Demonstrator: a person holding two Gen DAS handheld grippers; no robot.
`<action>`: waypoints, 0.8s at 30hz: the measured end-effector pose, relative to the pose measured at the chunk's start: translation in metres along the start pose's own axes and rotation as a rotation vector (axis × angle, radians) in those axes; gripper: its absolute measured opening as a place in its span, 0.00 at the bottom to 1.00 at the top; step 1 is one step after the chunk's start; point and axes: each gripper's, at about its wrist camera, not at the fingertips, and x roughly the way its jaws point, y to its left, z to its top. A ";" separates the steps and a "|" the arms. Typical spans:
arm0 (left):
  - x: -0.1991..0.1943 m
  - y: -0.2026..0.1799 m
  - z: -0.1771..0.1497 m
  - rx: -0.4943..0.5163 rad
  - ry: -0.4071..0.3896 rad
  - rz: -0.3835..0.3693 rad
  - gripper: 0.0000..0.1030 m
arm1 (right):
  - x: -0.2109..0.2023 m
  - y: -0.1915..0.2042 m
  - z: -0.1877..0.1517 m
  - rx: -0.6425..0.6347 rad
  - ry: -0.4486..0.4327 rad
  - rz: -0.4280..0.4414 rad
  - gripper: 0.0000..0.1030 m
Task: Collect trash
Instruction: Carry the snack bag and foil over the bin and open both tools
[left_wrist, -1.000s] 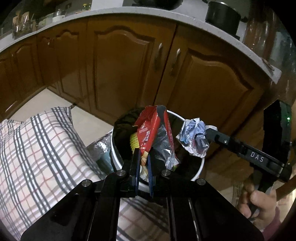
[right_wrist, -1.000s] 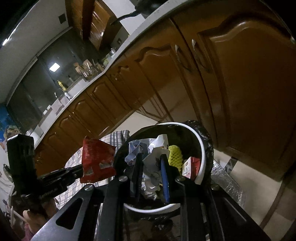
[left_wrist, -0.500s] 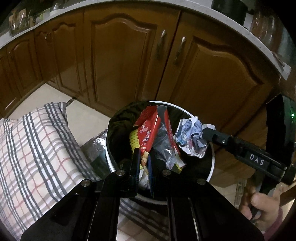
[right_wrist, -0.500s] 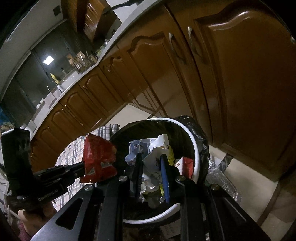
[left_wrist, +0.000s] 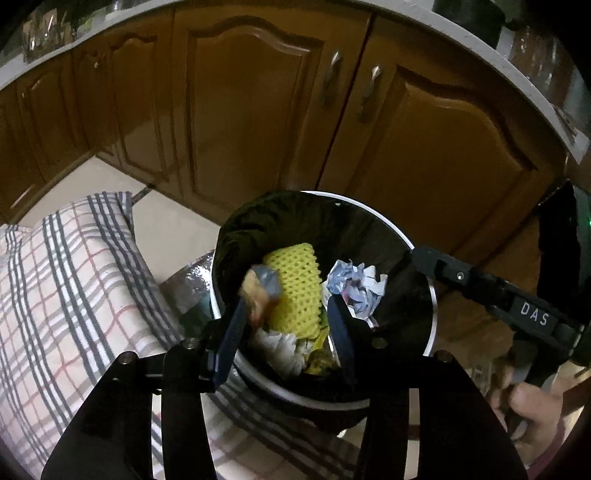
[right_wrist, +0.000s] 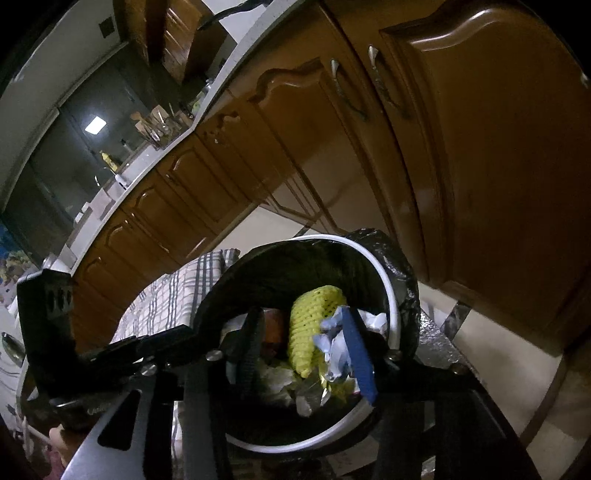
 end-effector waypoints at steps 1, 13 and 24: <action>-0.004 0.001 -0.003 -0.001 -0.011 0.005 0.48 | -0.001 -0.001 -0.001 0.003 -0.002 0.005 0.48; -0.055 0.031 -0.055 -0.135 -0.144 0.036 0.65 | -0.030 0.021 -0.034 0.009 -0.110 0.051 0.78; -0.108 0.057 -0.107 -0.237 -0.236 0.084 0.68 | -0.054 0.062 -0.084 -0.052 -0.179 0.042 0.85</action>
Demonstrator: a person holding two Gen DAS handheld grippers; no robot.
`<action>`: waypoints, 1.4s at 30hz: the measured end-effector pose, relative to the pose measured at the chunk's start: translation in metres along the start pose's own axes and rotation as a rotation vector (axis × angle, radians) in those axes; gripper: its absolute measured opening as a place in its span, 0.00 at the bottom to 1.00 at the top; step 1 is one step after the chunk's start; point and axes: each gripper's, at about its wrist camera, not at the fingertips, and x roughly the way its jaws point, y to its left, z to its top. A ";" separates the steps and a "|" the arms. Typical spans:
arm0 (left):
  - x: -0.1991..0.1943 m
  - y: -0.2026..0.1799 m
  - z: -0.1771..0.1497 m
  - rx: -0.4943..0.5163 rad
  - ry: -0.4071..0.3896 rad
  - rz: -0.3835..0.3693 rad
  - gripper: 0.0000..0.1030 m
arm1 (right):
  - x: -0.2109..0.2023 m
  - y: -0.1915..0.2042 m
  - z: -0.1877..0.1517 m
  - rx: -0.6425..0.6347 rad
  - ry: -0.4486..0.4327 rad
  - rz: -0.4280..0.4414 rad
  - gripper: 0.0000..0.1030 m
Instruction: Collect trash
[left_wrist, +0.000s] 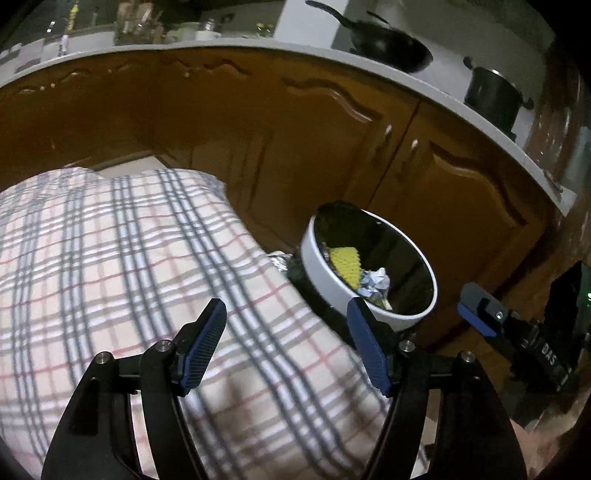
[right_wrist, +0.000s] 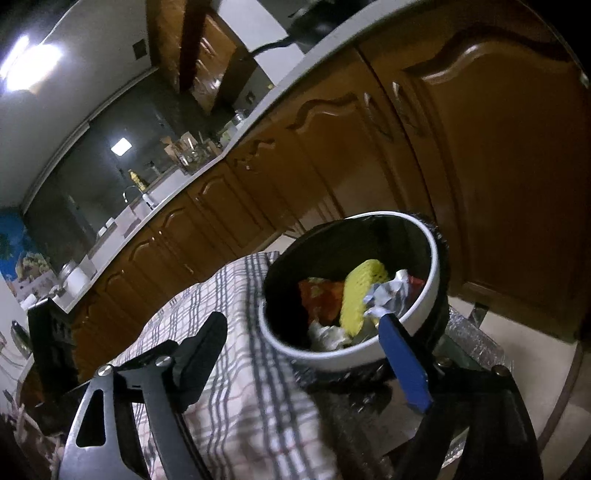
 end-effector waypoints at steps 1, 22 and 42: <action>-0.007 0.004 -0.003 -0.003 -0.011 0.003 0.69 | -0.003 0.005 -0.003 -0.015 -0.007 -0.005 0.87; -0.155 0.026 -0.055 0.082 -0.423 0.242 1.00 | -0.092 0.135 -0.045 -0.465 -0.401 -0.116 1.00; -0.153 0.042 -0.111 0.095 -0.378 0.394 1.00 | -0.068 0.138 -0.108 -0.464 -0.250 -0.101 1.00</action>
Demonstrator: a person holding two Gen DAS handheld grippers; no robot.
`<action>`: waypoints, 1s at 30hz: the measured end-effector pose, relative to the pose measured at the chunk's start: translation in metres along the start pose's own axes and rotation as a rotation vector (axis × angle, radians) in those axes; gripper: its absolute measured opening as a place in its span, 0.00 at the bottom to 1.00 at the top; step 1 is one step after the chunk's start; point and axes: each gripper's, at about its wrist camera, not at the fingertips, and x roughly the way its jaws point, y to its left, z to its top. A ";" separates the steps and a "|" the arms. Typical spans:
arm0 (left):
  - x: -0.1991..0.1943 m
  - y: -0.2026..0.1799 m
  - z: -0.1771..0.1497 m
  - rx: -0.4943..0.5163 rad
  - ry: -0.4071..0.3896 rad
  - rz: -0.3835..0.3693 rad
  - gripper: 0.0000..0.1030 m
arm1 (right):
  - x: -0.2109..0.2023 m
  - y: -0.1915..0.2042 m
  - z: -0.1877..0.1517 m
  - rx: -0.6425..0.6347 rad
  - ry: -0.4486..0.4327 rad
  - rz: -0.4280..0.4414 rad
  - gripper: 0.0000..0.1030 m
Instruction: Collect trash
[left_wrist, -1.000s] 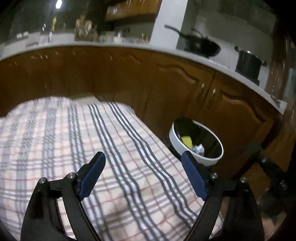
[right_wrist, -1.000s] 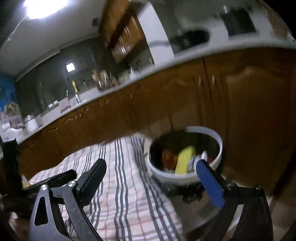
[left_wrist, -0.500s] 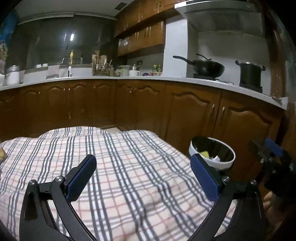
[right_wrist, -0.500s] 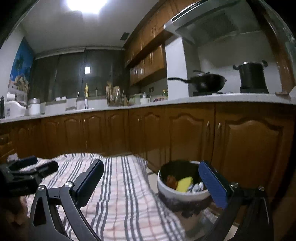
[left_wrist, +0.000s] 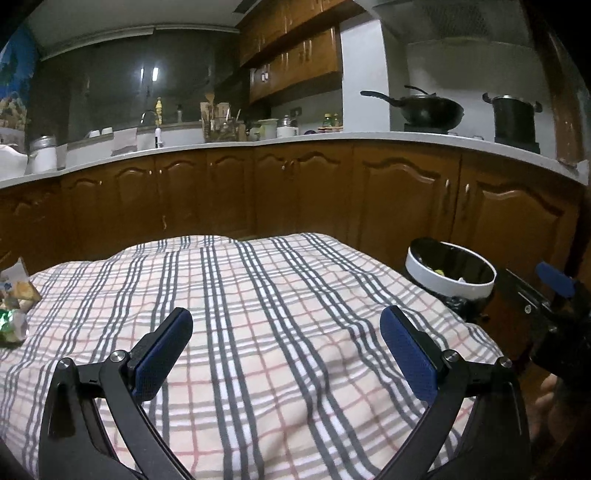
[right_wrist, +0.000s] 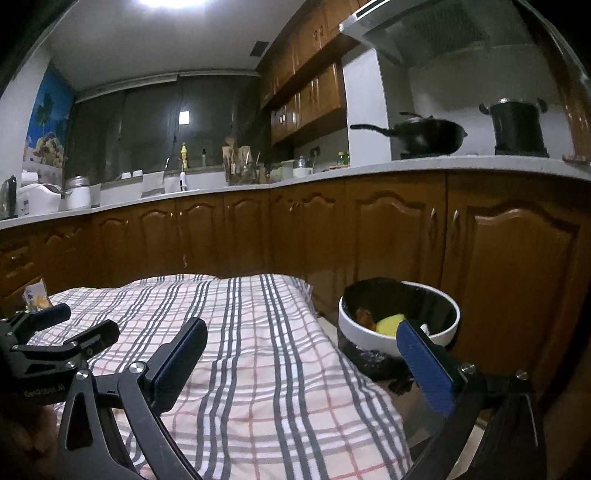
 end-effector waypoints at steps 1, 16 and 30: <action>-0.001 0.000 -0.001 0.001 0.001 0.005 1.00 | 0.000 0.000 -0.001 0.003 0.007 0.001 1.00; -0.011 -0.001 -0.002 0.010 -0.019 0.043 1.00 | -0.005 0.002 -0.003 0.012 0.003 0.005 1.00; -0.016 -0.003 -0.002 0.020 -0.026 0.072 1.00 | -0.008 0.007 -0.001 0.013 0.004 0.007 1.00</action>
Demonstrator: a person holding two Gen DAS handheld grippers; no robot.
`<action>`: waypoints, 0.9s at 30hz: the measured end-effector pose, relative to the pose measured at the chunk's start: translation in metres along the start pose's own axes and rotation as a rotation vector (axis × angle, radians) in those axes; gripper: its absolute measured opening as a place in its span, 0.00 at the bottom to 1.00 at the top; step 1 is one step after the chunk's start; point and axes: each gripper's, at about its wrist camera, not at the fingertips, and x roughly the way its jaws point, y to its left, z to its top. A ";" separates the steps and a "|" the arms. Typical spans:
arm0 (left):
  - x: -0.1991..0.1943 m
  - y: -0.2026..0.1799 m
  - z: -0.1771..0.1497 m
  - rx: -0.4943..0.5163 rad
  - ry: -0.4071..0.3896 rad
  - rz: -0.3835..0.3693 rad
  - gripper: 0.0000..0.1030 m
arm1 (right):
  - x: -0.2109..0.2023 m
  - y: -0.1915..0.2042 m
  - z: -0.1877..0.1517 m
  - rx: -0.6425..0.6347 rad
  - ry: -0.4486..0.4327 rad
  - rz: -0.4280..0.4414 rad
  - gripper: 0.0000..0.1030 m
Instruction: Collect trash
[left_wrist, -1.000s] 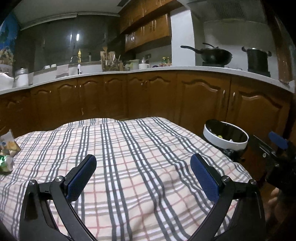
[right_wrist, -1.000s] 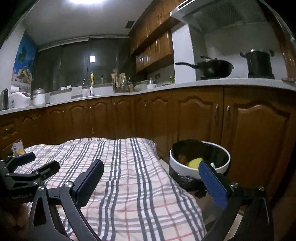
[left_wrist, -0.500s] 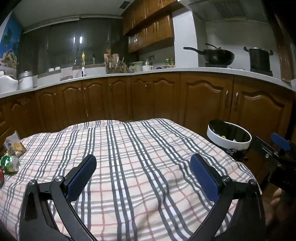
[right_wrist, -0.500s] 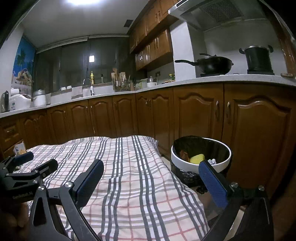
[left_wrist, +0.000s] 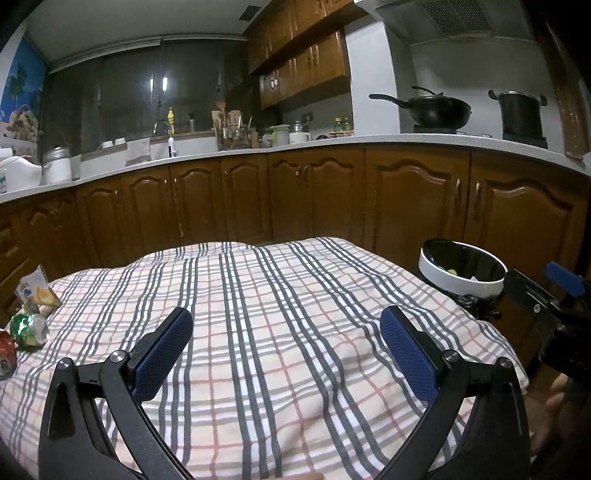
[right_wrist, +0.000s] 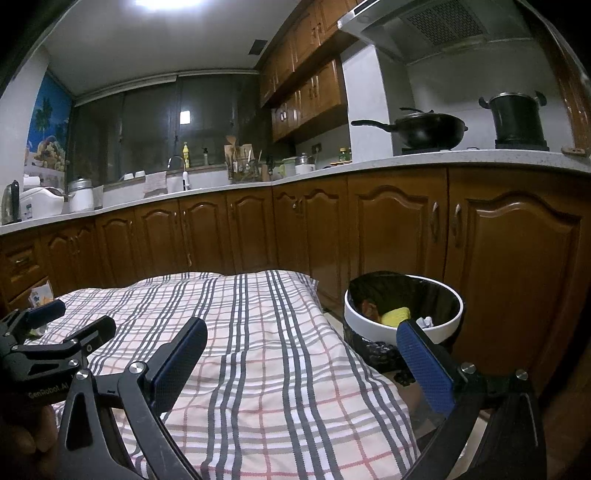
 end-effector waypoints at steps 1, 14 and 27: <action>-0.001 0.000 0.000 0.000 -0.001 0.001 1.00 | 0.000 -0.001 0.000 0.000 0.000 0.000 1.00; 0.001 -0.001 -0.001 0.008 -0.012 0.005 1.00 | 0.000 0.002 0.000 0.002 0.004 0.004 1.00; 0.001 -0.003 -0.001 0.009 -0.013 0.005 1.00 | 0.000 0.003 0.000 0.001 0.004 0.003 1.00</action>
